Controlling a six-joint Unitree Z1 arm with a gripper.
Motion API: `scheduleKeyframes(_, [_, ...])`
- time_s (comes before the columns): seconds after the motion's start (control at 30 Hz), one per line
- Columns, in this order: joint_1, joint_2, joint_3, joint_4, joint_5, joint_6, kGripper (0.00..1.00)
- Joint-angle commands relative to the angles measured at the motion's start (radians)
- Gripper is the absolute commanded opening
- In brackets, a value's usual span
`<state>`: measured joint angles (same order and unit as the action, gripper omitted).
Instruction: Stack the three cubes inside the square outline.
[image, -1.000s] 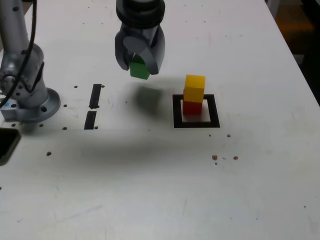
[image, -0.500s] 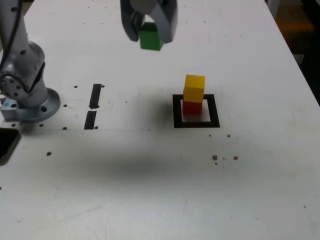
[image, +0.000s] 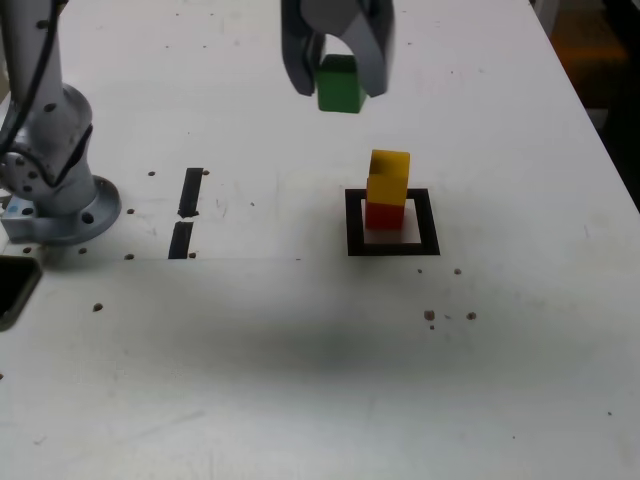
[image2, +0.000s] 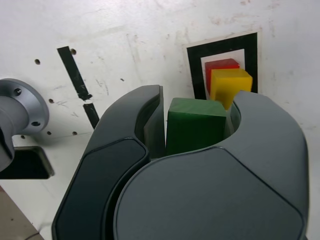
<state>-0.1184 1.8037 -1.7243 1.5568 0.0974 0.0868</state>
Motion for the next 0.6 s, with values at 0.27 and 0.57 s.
scheduleKeyframes(0.27, [-0.043, 0.092, -0.096, 0.033, -0.010, -0.028, 0.13])
scheduleKeyframes(0.57, [-0.044, 0.136, -0.101, 0.030, -0.016, -0.034, 0.13])
